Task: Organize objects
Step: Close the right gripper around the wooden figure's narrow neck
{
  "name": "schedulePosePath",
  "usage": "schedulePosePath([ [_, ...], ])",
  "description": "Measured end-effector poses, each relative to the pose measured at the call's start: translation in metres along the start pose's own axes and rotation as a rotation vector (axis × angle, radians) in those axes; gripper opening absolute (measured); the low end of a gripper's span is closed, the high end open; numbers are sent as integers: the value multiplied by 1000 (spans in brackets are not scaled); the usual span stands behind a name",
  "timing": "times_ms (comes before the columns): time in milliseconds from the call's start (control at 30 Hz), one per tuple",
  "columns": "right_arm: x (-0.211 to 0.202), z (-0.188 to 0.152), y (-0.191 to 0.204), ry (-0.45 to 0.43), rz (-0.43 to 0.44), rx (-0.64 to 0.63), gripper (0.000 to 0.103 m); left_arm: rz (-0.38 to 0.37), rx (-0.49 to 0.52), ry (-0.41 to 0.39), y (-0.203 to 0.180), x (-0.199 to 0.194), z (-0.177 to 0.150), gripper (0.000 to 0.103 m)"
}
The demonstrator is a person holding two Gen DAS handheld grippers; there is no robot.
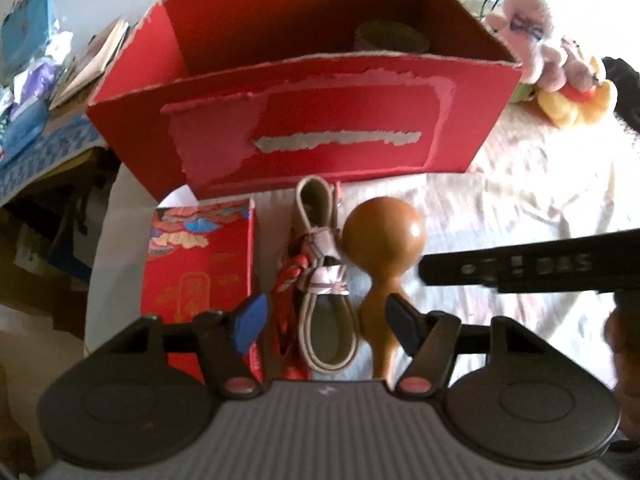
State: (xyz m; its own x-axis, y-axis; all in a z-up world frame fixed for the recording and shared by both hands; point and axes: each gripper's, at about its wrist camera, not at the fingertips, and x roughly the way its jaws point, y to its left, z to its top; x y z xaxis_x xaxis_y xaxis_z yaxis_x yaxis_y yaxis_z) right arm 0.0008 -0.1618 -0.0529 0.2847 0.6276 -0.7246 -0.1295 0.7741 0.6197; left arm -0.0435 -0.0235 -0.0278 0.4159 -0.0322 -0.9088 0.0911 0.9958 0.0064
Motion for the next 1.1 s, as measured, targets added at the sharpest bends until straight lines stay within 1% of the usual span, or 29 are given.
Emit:
schedulePosePath([
  [167,13,1,6,21,6,-20,33,-38,32,-39,-2,-9,-3,66],
  [300,22,2,7,32,8,-30,33,-54,35,-30,1,-6,-3,63],
  [467,31,5,5,40,27,-21,34,-70,45,-21,2,-5,-4,62],
  [667,36,7,-4,52,65,23,33,-100,74,-30,-1,-6,-3,62],
  [733,36,8,-7,50,81,25,31,-109,87,-32,-3,-5,-3,62],
  [833,32,10,-13,51,96,34,30,-120,105,-32,-7,-3,-2,60],
  [1100,15,15,-29,11,77,44,30,-159,152,-44,-19,2,5,57],
])
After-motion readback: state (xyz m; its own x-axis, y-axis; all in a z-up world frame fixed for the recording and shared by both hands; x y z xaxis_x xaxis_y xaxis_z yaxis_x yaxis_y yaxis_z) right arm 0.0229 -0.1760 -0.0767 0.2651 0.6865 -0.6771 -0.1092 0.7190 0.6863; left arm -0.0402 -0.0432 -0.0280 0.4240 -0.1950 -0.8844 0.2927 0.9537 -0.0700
